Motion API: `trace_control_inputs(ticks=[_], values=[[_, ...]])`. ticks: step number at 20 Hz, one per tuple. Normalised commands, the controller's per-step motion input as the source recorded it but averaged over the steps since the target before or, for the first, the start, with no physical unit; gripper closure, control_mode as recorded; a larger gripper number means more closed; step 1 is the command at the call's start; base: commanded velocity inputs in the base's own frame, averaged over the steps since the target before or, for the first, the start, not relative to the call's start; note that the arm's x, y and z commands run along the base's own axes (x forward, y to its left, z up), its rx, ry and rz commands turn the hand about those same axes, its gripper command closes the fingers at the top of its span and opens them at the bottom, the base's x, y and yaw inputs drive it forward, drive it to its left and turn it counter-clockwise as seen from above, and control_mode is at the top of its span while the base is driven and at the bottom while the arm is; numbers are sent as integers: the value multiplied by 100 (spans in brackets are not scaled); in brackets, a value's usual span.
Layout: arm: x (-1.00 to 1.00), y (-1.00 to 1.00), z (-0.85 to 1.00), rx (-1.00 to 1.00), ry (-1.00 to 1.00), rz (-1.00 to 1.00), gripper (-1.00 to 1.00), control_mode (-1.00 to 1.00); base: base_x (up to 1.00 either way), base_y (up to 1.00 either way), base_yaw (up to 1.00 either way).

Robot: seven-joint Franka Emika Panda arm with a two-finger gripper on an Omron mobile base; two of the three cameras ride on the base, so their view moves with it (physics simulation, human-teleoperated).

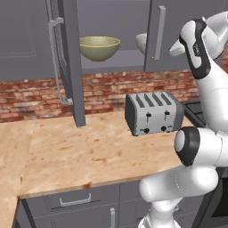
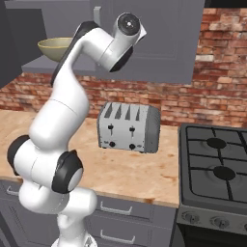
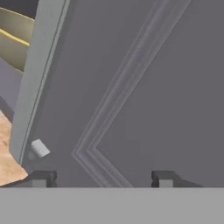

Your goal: Open the cabinet. Pick the bowls from the counter and place them in the cabinet. Then close the cabinet.

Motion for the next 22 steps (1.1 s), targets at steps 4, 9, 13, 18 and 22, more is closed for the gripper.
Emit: trace_control_inputs(ticks=[4, 9, 13, 18, 22], values=[[-29, -20, 0, 0, -1, 0, -100, -100, 0, 0, 0], [-82, -3, 7, 0, -8, 0, -100, -100, 0, 0, 0], [-100, 0, 5, 0, -14, 0, -100, -100, 0, 0, 0], [-96, 22, 1, 0, -18, 0, -100, -100, 0, 0, 0], [-91, 47, 0, 0, -20, 0, -100, -100, 0, 0, 0]])
